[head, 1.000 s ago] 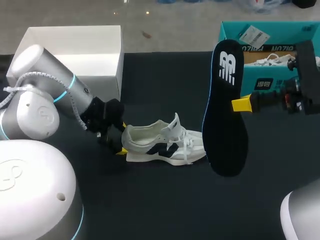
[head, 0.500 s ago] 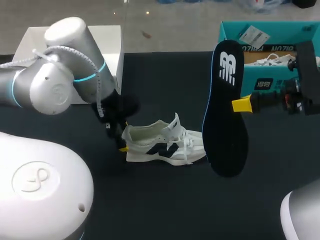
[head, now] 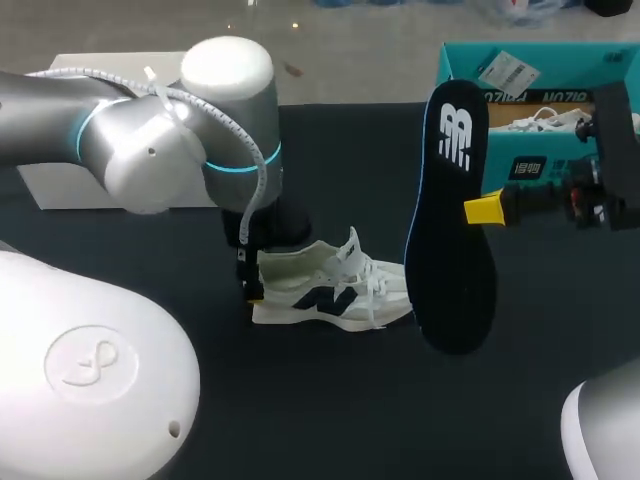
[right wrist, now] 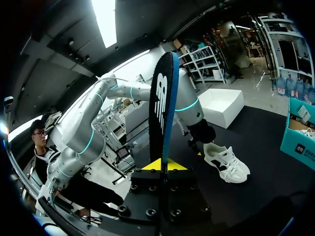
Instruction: Take the shoe out of the shoebox, open the shoe tongue, remove and reinsert the insole, then place the shoe into the shoebox
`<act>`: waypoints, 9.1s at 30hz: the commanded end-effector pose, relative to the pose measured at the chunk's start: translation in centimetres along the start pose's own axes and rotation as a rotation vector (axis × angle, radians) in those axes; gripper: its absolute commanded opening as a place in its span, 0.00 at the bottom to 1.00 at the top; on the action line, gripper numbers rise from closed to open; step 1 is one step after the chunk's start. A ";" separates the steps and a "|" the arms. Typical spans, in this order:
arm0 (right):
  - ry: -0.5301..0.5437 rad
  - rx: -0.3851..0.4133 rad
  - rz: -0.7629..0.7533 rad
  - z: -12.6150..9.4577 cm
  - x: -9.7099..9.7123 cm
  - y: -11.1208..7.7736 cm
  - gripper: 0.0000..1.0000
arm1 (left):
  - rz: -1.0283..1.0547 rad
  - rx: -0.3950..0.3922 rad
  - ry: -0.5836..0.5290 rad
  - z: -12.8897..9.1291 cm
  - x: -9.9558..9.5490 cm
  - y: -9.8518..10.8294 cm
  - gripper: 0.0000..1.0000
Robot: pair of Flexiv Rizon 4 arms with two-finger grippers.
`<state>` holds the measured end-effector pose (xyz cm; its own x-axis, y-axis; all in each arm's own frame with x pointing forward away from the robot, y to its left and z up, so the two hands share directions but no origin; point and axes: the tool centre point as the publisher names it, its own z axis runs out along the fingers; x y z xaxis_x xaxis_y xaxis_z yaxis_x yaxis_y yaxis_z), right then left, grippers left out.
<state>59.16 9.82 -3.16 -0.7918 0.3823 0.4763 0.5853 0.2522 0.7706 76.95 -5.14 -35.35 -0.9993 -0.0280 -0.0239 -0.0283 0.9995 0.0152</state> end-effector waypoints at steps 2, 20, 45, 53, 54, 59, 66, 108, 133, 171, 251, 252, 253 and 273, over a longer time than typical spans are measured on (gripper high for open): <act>0.003 0.009 0.002 0.4 -0.3 0.5 0.00 | 0.016 -0.033 0.003 -0.3 0.0 0.3 1.00; 0.003 0.009 0.002 0.4 -0.3 0.5 0.00 | 0.016 -0.090 0.050 0.1 -0.7 0.1 1.00; 0.003 0.009 0.002 0.4 -0.3 0.5 0.00 | 0.063 -0.051 -0.046 -3.8 -4.0 -4.0 1.00; 0.003 0.009 0.002 0.4 -0.3 0.5 0.00 | 0.089 -0.008 -0.029 -2.1 -5.8 -6.7 1.00; 0.003 0.009 0.002 0.4 -0.3 0.5 0.00 | 0.092 -0.002 -0.021 -1.8 -5.9 -7.0 1.00; 0.003 0.009 0.002 0.4 -0.3 0.5 0.00 | 0.093 0.005 -0.017 -0.6 -5.9 -8.6 1.00; 0.003 0.009 0.002 0.4 -0.3 0.5 0.00 | 0.068 0.015 -0.014 1.4 -5.9 -10.0 0.94; 0.003 0.009 0.002 0.4 -0.3 0.5 0.00 | 0.677 0.236 0.060 -3.4 -3.8 -6.8 0.00; 0.003 0.009 0.002 0.4 -0.3 0.5 0.00 | 1.550 0.386 0.119 -6.1 -3.4 -9.4 0.00; 0.003 0.009 0.002 0.4 -0.3 0.5 0.00 | 1.690 0.109 0.132 -1.5 -1.2 -14.9 0.00; -0.057 0.057 0.492 -0.2 -12.2 6.0 0.00 | 1.881 0.741 -0.637 -15.2 -6.8 -16.7 1.00; -0.057 0.057 0.492 -0.2 -12.2 6.0 0.00 | 1.881 0.741 -0.637 -15.2 -6.8 -16.7 1.00; -0.057 0.057 0.492 -0.2 -12.2 6.0 0.00 | 1.881 0.741 -0.637 -15.2 -6.8 -16.7 1.00; 0.029 0.003 0.700 -0.1 -16.6 8.5 0.00 | 1.586 0.847 -1.096 -21.9 -8.0 -16.2 1.00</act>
<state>75.11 4.78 -4.22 -0.2451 0.4400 0.8639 0.9496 -0.0709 0.3055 86.30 -22.36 -13.89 0.2678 0.4329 -0.8607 0.9614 -0.1785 0.2094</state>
